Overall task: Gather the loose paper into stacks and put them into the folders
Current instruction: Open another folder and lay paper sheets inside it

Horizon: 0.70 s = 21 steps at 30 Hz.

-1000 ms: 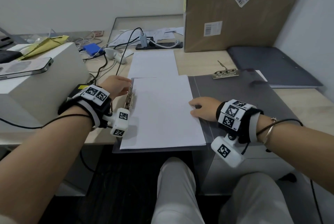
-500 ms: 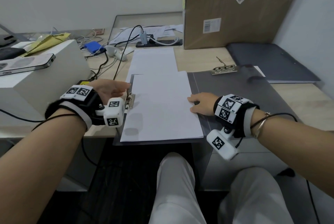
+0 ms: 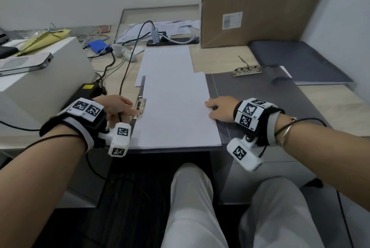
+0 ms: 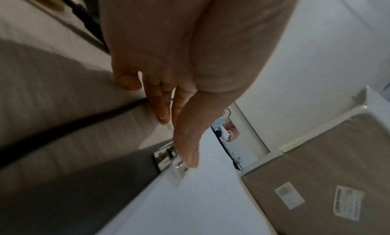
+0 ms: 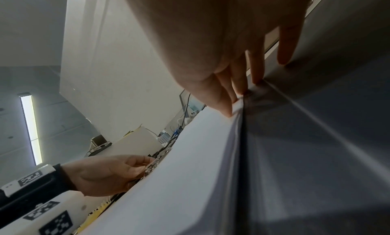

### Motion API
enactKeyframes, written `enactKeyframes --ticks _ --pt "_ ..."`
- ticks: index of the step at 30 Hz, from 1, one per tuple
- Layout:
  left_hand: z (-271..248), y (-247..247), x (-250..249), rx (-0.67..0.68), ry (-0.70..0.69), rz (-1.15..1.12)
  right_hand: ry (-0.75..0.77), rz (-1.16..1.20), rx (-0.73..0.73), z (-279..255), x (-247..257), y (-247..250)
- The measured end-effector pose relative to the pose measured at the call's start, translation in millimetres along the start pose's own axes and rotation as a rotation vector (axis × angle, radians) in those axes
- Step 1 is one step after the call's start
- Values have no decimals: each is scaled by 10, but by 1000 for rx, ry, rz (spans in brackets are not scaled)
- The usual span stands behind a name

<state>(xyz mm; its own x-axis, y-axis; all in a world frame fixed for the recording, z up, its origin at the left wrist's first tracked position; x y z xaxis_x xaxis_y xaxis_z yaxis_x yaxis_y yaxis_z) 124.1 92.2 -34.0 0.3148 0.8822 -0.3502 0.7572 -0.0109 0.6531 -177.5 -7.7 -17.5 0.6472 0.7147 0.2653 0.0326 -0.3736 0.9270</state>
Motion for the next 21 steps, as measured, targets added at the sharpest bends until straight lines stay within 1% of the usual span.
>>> enactKeyframes --ticks 2,3,4,8,13,16,19,21 --pt "-4 20 -43 -160 -34 112 0 -9 -1 3 3 -1" --pt "3 26 -63 -212 -51 152 3 -16 -3 6 2 1" --pt "12 24 -77 -234 -71 173 5 -20 -5 9 -1 2" --pt "74 40 -68 -195 -76 202 10 -22 2 14 -19 10" --pt "10 38 -132 -175 -84 287 13 -26 22 8 -21 16" --pt "-39 28 -152 -178 -66 336 17 -32 23 5 -17 5" --pt "-24 44 -142 -156 -63 333 21 -28 13 -7 0 7" --pt "-24 45 -154 -172 -67 344 22 -26 11 -16 15 7"
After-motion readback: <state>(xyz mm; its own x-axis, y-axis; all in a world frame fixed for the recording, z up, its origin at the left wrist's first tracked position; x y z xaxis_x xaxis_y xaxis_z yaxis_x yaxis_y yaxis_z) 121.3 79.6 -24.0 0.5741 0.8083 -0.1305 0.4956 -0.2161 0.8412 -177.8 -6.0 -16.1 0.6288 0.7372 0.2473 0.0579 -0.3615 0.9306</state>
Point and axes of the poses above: each hand's wrist, its own z-axis towards the middle knuckle, its own y-axis out of the back of the hand, x = y × z, the point moved 5 cm from there along z, towards the middle knuckle, and after that the axes turned 14 degrees about y, right-handed, at the moved point
